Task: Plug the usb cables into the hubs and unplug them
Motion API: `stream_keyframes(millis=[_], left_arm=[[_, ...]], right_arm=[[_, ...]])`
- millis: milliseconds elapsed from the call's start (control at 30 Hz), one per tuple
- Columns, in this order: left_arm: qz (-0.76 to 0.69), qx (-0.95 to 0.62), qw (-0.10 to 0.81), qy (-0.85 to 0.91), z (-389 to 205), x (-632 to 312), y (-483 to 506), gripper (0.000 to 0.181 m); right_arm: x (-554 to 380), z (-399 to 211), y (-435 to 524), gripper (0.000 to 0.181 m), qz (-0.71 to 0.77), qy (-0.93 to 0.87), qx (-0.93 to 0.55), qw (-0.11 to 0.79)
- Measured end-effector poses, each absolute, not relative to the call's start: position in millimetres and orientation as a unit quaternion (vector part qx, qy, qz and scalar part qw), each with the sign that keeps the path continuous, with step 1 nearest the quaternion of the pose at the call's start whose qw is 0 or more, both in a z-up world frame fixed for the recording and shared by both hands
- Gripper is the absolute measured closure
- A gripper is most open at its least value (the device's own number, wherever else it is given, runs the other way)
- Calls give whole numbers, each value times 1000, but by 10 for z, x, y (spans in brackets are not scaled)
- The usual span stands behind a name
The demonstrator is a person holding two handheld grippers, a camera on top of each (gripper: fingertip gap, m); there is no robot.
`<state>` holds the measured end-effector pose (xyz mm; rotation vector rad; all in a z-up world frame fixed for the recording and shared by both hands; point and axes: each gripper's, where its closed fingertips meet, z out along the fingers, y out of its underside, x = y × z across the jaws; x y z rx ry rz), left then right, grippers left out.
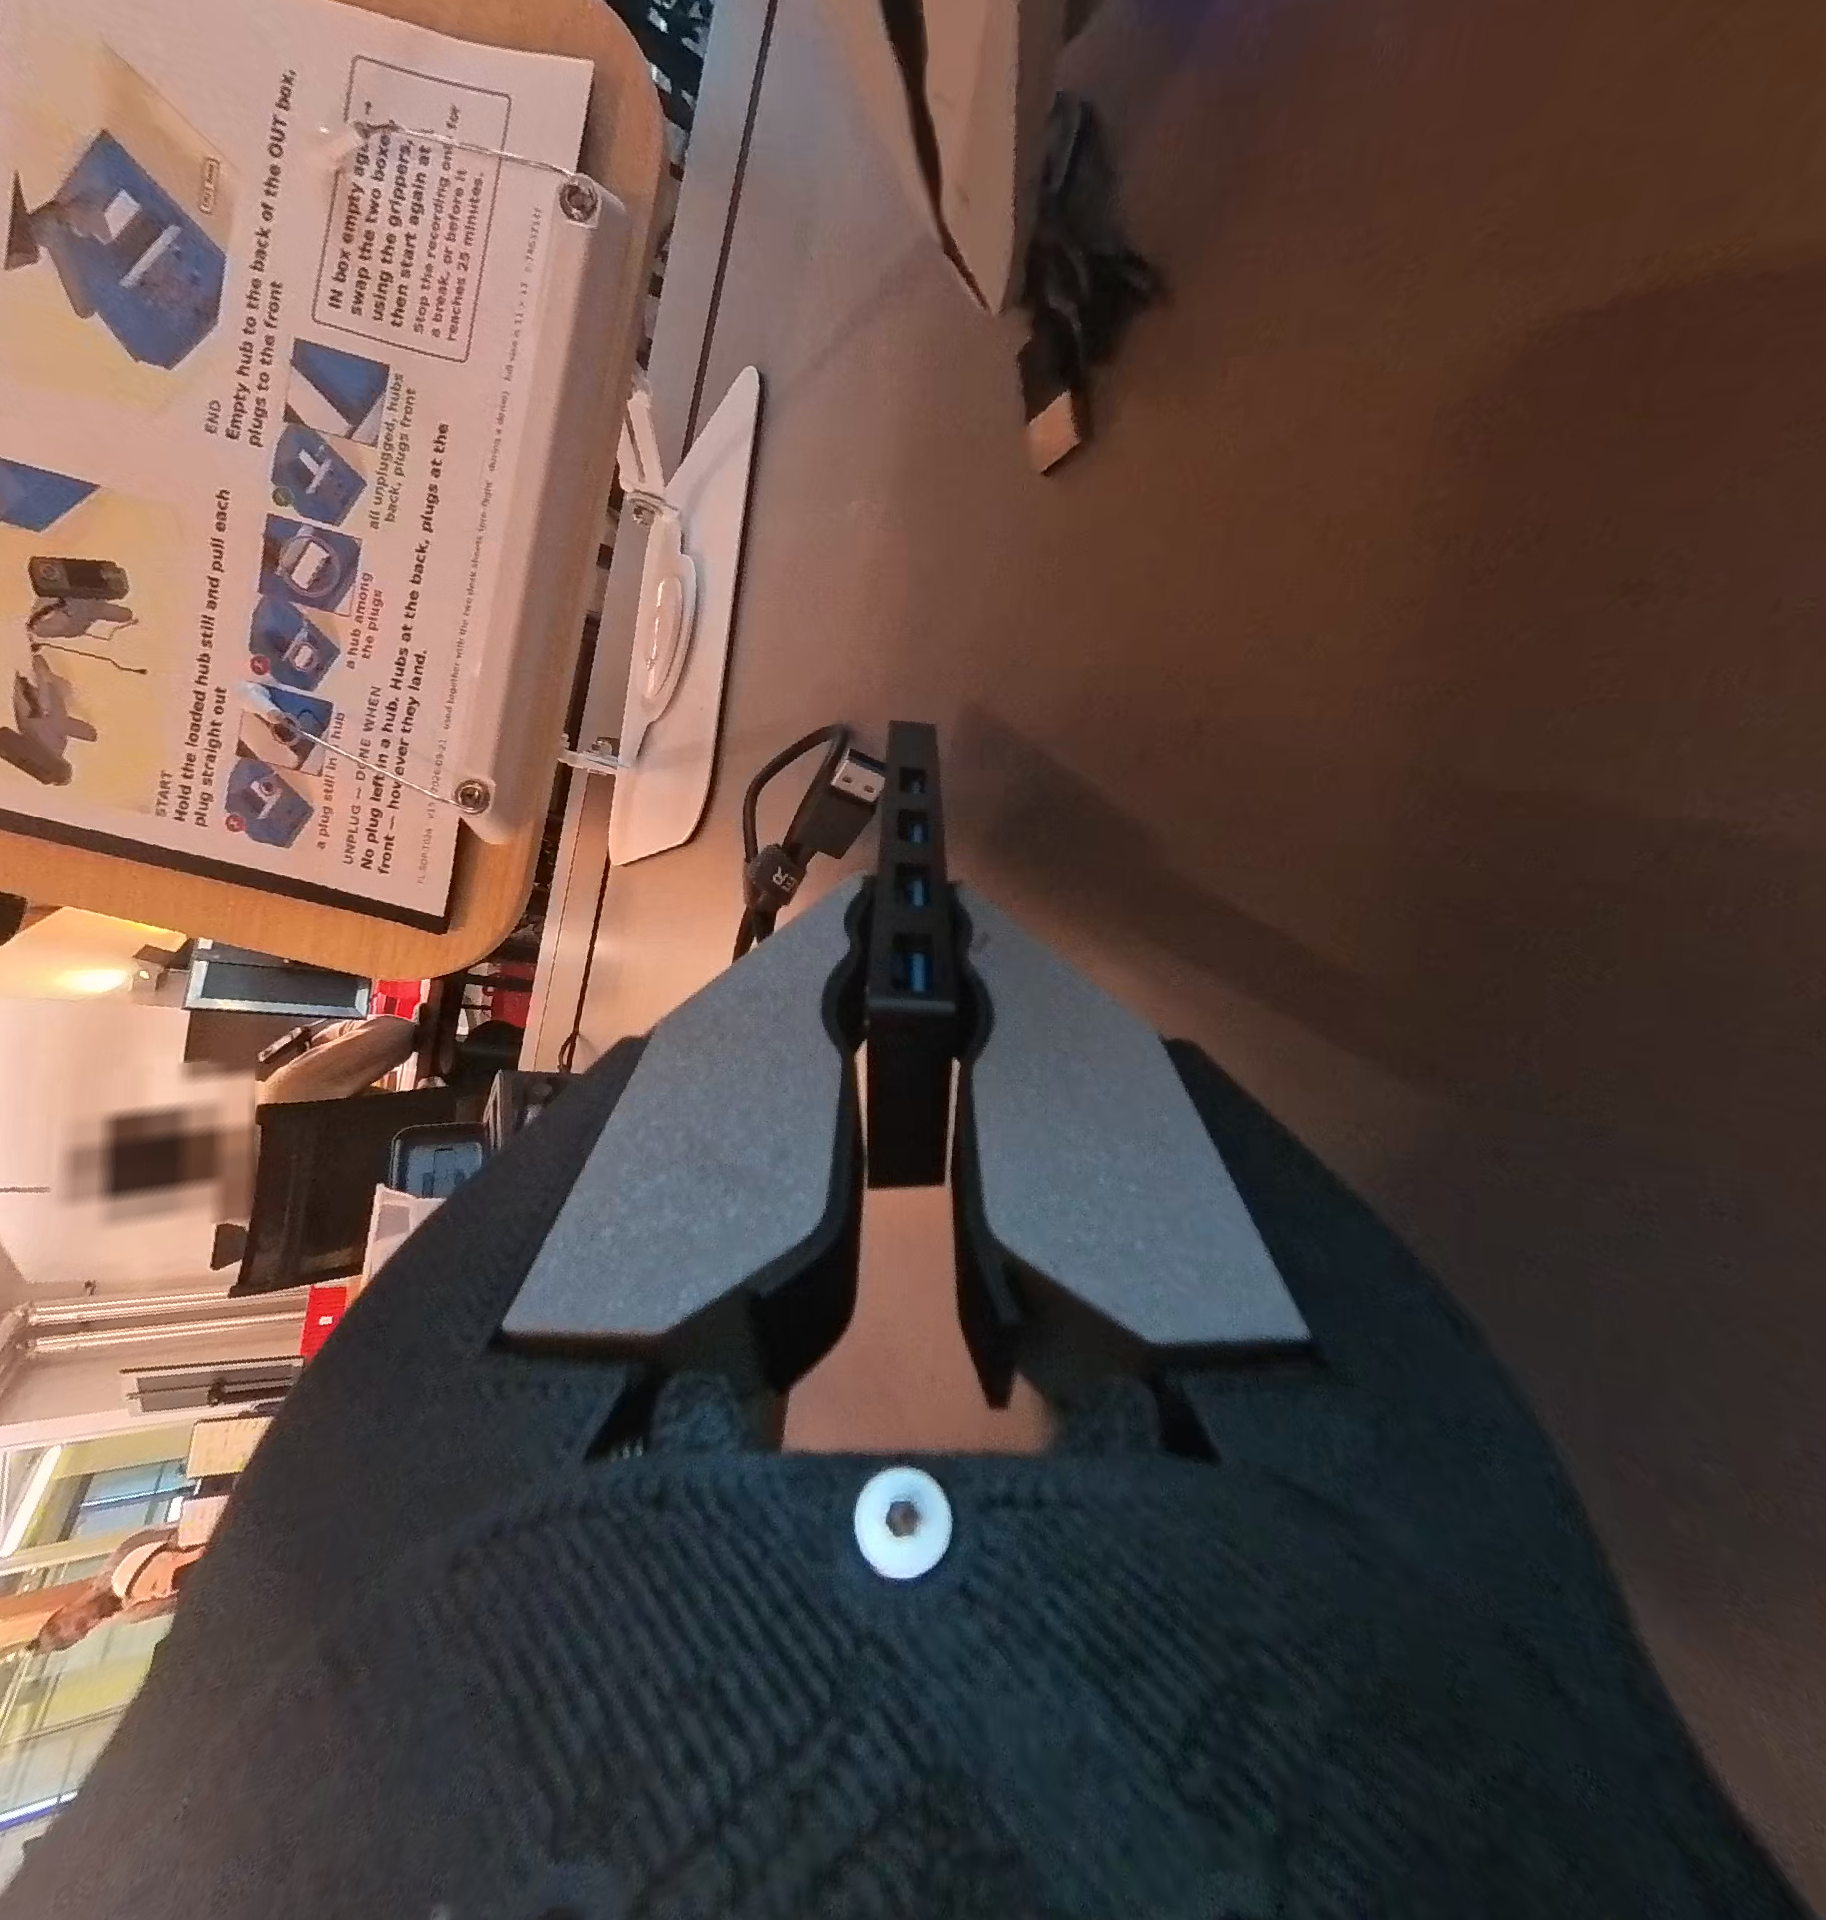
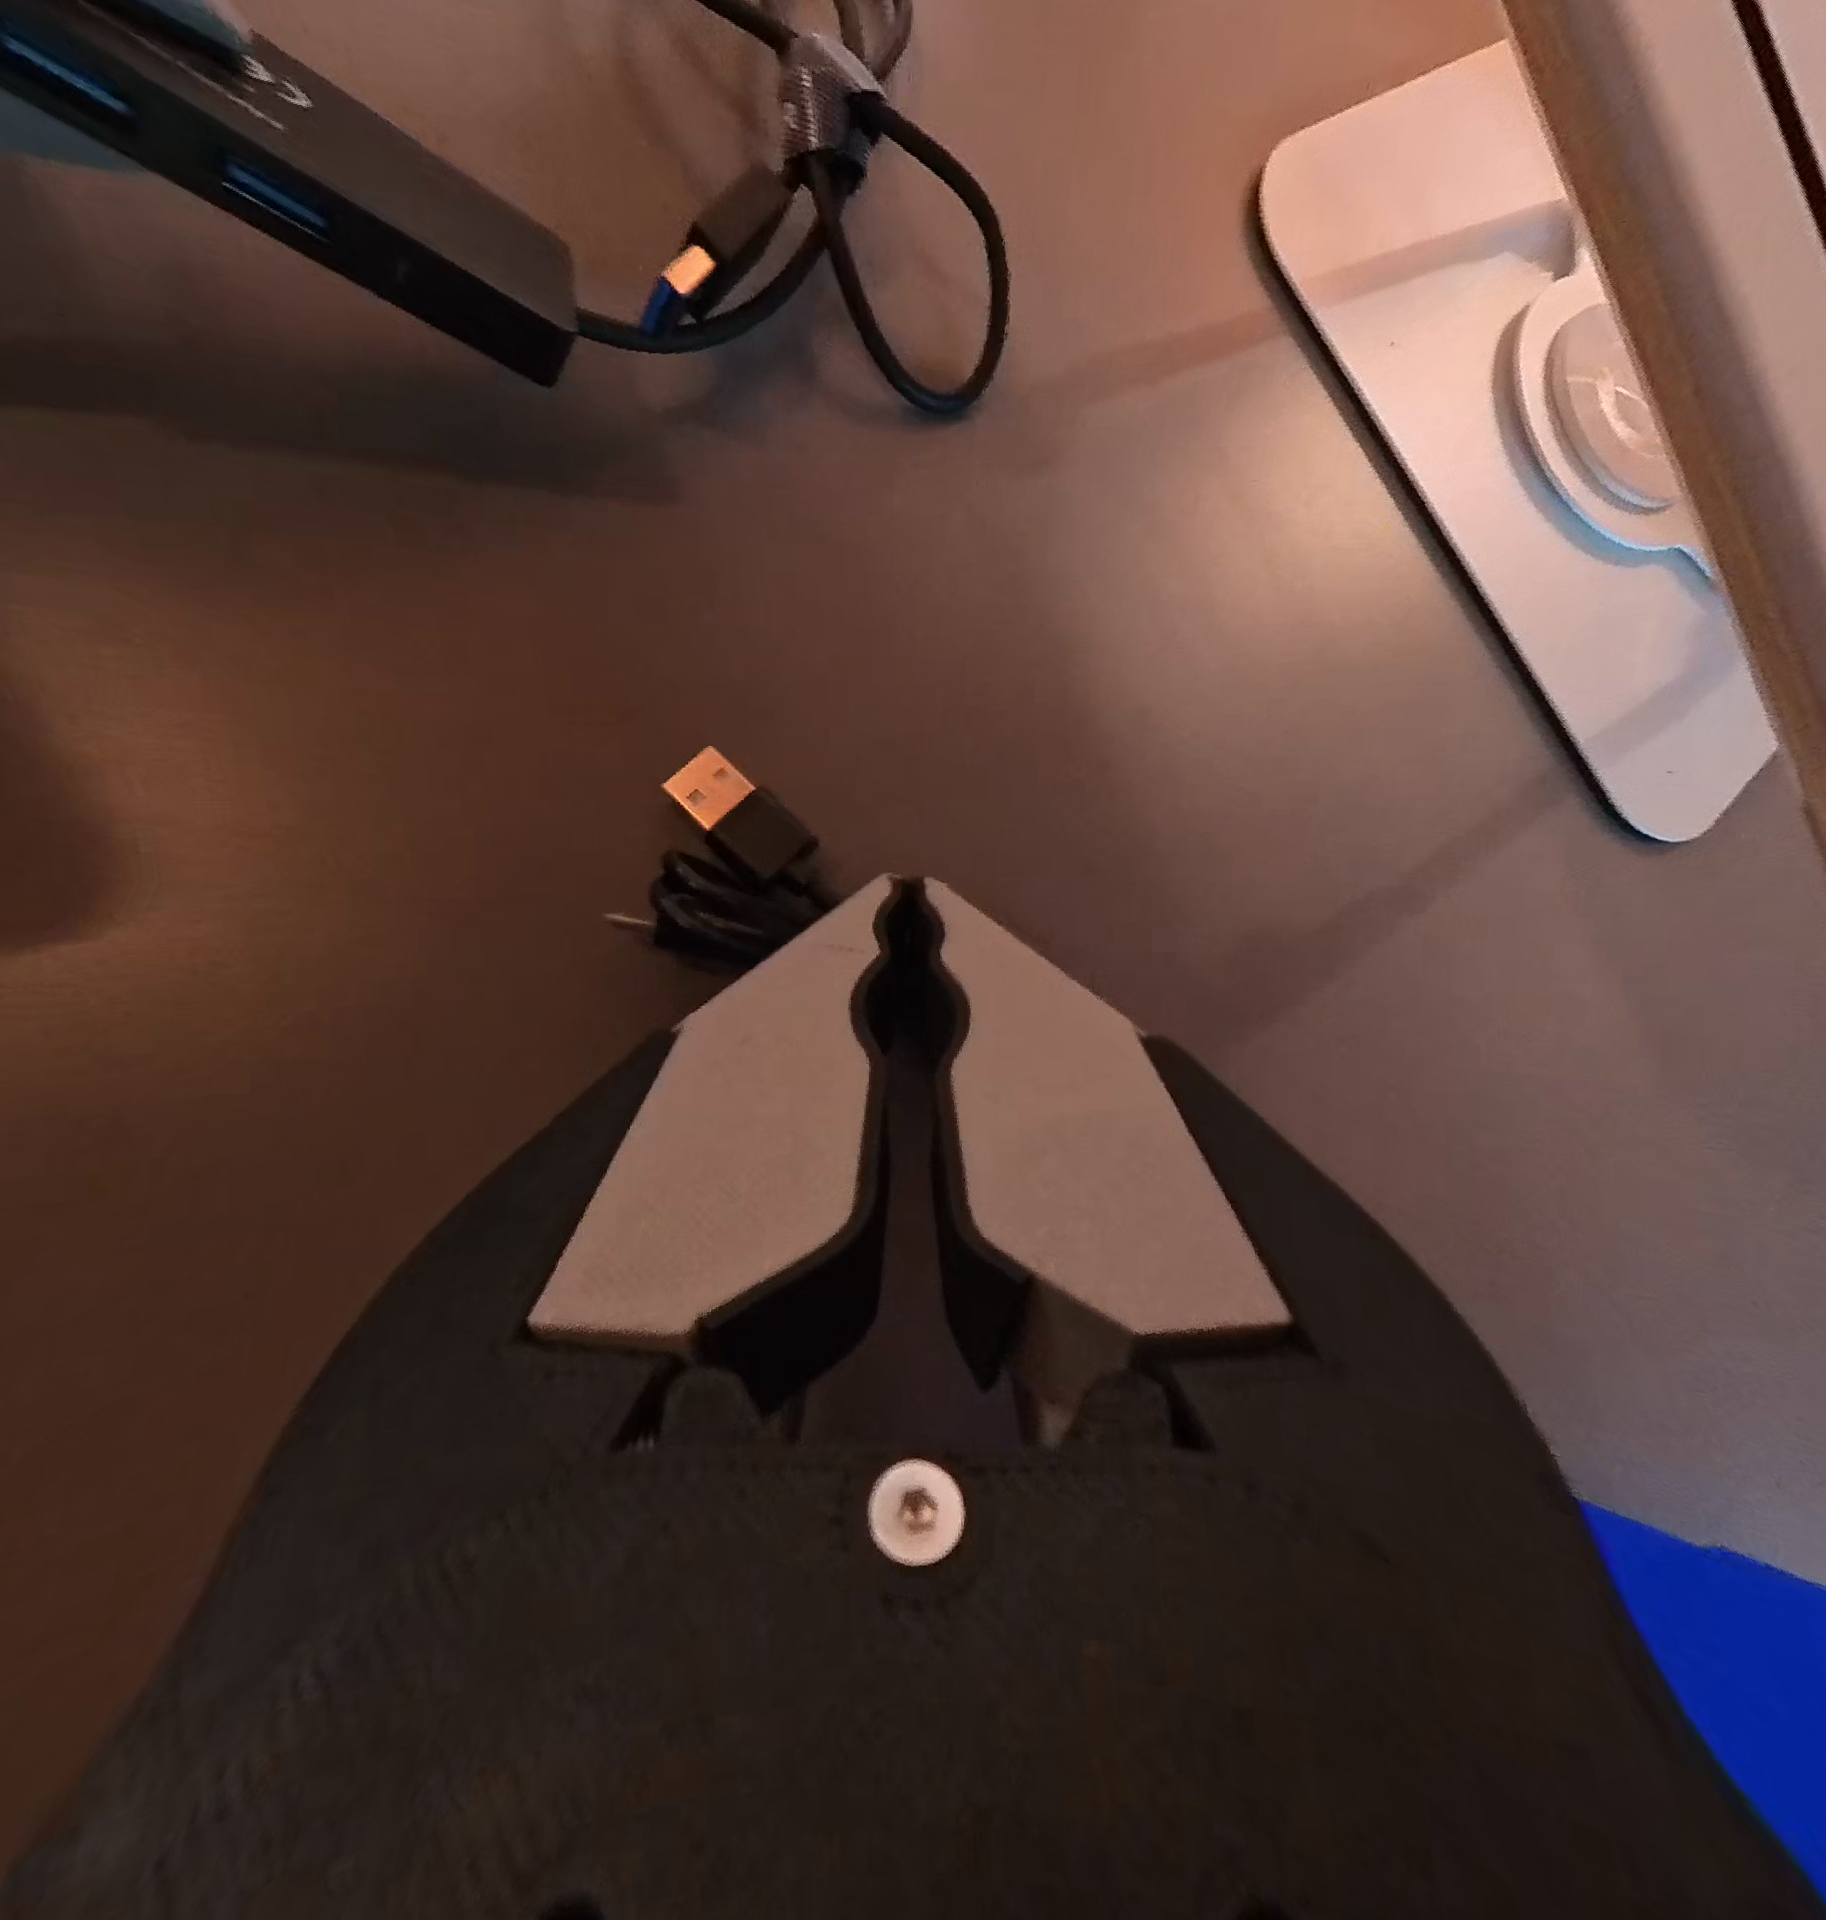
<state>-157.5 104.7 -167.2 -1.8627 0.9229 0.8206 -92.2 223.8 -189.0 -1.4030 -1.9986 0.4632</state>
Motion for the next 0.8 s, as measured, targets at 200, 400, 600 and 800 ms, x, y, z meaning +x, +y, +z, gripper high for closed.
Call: stream_keyframes(millis=[200,400,600,800], left_arm=[[330,-749,439,371,-1667,-1577,1047,173],[331,-749,438,371,-1669,-1579,1049,173],[331,-749,437,372,-1670,-1579,1051,173],[332,-748,437,372,-1666,-1579,1052,173]], right_arm=[[-913,-1924,1876,181,222,-796,-491,277],[-916,-1884,1668,181,250,-809,-460,265],[-946,-1719,1778,181,270,-784,-473,298],[-1003,-1612,2130,181,227,-741,-511,372]])
